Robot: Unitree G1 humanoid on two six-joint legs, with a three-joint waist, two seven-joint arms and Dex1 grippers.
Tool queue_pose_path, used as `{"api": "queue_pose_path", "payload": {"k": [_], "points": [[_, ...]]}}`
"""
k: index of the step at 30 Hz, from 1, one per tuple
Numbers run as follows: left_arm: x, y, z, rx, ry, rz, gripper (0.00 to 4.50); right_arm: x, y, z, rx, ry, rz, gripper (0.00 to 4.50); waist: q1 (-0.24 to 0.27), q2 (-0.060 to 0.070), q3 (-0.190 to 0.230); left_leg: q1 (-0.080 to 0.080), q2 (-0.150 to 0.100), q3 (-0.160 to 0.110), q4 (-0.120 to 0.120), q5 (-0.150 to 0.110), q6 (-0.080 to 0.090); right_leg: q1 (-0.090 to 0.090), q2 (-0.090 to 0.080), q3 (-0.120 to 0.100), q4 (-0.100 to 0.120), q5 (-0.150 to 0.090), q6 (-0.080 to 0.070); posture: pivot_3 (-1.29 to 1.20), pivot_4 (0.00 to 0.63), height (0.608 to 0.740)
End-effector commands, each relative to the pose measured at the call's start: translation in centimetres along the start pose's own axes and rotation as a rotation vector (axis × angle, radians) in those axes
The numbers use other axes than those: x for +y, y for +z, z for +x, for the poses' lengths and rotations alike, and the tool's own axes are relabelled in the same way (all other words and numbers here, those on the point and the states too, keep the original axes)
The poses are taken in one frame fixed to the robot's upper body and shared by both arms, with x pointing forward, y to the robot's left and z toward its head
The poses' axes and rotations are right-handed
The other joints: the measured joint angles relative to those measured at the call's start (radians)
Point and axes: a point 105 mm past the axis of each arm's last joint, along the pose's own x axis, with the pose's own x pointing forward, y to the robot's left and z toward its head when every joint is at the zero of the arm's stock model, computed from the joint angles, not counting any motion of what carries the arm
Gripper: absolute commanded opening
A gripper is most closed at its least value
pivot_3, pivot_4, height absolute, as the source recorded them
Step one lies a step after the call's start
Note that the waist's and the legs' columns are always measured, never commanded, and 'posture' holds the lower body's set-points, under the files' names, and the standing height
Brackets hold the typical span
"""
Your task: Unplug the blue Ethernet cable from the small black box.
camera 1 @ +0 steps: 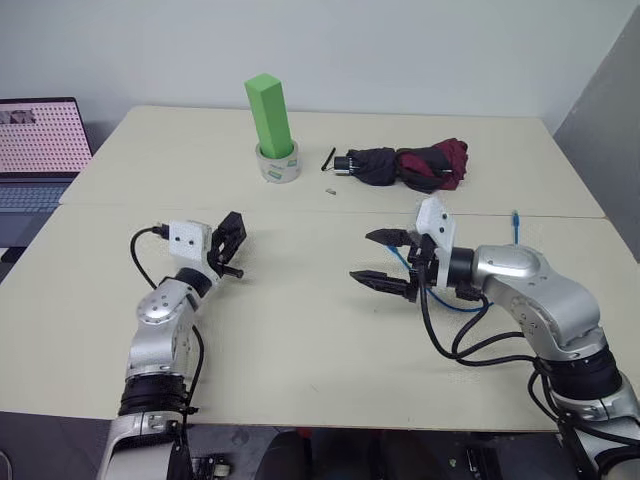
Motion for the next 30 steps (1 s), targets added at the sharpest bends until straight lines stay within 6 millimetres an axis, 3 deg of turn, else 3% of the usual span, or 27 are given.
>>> {"api": "queue_pose_path", "payload": {"k": [1,2,3,4,10,16,21,30], "points": [[1.3,0.4,-0.2,-0.036,0.059,0.008,0.78,0.3,1.4,0.0,-0.029,0.007,-0.040,4.04,0.000,0.000,0.000,0.000,0.000,0.000,0.000,0.000,0.000,0.000,0.000,0.000,0.000,0.000,0.000,0.00,0.150,0.740],[1.3,0.2,-0.3,-0.029,0.056,0.003,0.78,0.4,1.4,0.0,-0.027,0.007,-0.040,4.04,0.000,0.000,0.000,0.000,0.000,0.000,0.000,0.000,0.000,0.000,0.000,0.000,0.000,0.000,0.000,0.00,0.150,0.740],[1.3,0.1,-0.4,-0.026,0.055,-0.001,1.48,0.4,1.4,0.0,-0.025,0.007,-0.039,4.04,0.000,0.000,0.000,0.000,0.000,0.000,0.000,0.000,0.000,0.000,0.000,0.000,0.000,0.000,0.000,0.00,0.150,0.740],[1.2,-0.1,-0.5,-0.022,0.047,-0.001,1.52,0.5,1.3,0.0,-0.023,0.007,-0.038,4.04,0.000,0.000,0.000,0.000,0.000,0.000,0.000,0.000,0.000,0.000,0.000,0.000,0.000,0.000,0.000,0.00,0.150,0.740],[0.8,-0.8,-1.5,0.001,0.017,-0.004,3.02,1.1,1.3,0.0,-0.022,0.019,-0.023,4.04,0.000,0.000,0.000,0.000,0.000,0.000,0.000,0.000,0.000,0.000,0.000,0.000,0.000,0.000,0.000,0.00,0.150,0.740],[0.3,-1.3,-3.2,0.046,-0.003,0.018,4.17,1.5,0.9,-0.1,-0.017,0.008,-0.016,4.04,-0.001,0.000,0.000,0.000,0.000,-0.001,0.000,0.000,0.000,0.000,0.000,-0.001,0.000,0.000,0.000,0.00,0.150,0.740],[0.9,-0.3,-6.3,0.151,-0.054,0.150,4.17,0.8,-1.2,-1.9,0.027,-0.095,0.022,4.04,-0.002,-0.001,0.000,0.000,0.001,-0.001,-0.002,0.000,0.000,0.000,0.000,-0.001,0.000,0.000,0.000,0.00,0.150,0.740],[1.2,4.5,-8.0,0.194,-0.203,0.250,4.17,-1.8,-3.1,-6.7,0.067,-0.284,0.080,4.04,0.001,-0.001,0.000,0.001,0.000,-0.002,-0.001,-0.002,0.003,0.002,-0.001,-0.001,-0.001,0.000,0.000,0.00,0.150,0.740]]}}
